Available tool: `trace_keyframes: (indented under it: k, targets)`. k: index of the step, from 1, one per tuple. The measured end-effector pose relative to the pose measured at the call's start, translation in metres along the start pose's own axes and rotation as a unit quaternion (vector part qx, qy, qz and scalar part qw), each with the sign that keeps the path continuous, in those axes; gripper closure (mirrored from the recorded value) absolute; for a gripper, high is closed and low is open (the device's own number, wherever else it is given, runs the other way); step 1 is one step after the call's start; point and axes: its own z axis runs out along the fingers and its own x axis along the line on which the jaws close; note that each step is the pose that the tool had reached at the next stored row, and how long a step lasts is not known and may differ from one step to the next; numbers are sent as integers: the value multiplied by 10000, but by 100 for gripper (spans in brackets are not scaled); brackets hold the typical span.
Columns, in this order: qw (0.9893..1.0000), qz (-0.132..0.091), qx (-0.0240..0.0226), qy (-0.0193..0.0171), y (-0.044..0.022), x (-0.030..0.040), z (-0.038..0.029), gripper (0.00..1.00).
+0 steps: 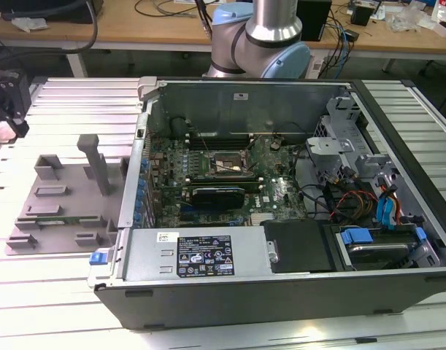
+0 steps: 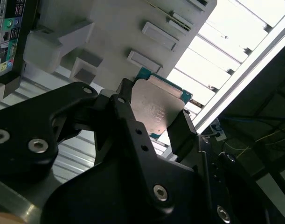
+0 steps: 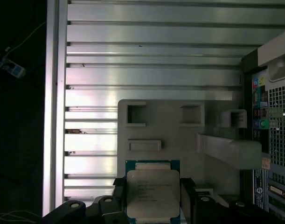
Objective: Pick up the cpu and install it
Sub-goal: 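Pick up the cpu and move it towards the insertion slot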
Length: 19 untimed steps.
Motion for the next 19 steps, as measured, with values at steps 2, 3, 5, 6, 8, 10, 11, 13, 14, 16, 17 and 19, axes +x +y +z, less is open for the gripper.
trace_keyframes:
  k: [2, 3, 5, 6, 8, 10, 11, 13, 14, 16, 17, 19]
  targets:
    - [10000, 0, 0, 0, 2, -1, -31, 45]
    - [10000, 0, 0, 0, 2, -1, -45, 45]
    - [10000, 0, 0, 0, 4, -2, -86, 45]
    - [10000, 0, 0, 0, 6, -3, -115, 45]
    - [10000, 0, 0, 0, 7, -4, -144, 45]
    - [10000, 0, 0, 0, 10, -5, -195, 45]
    - [10000, 0, 0, 0, 11, -5, -215, 45]
    - [10000, 0, 0, 0, 13, -6, -259, 45]
    - [10000, 0, 0, 0, 14, -6, -269, 45]
    - [10000, 0, 0, 0, 16, -8, -310, 45]
    - [10000, 0, 0, 0, 17, -8, -342, 45]
    - [10000, 0, 0, -1, 19, -9, -387, 45]
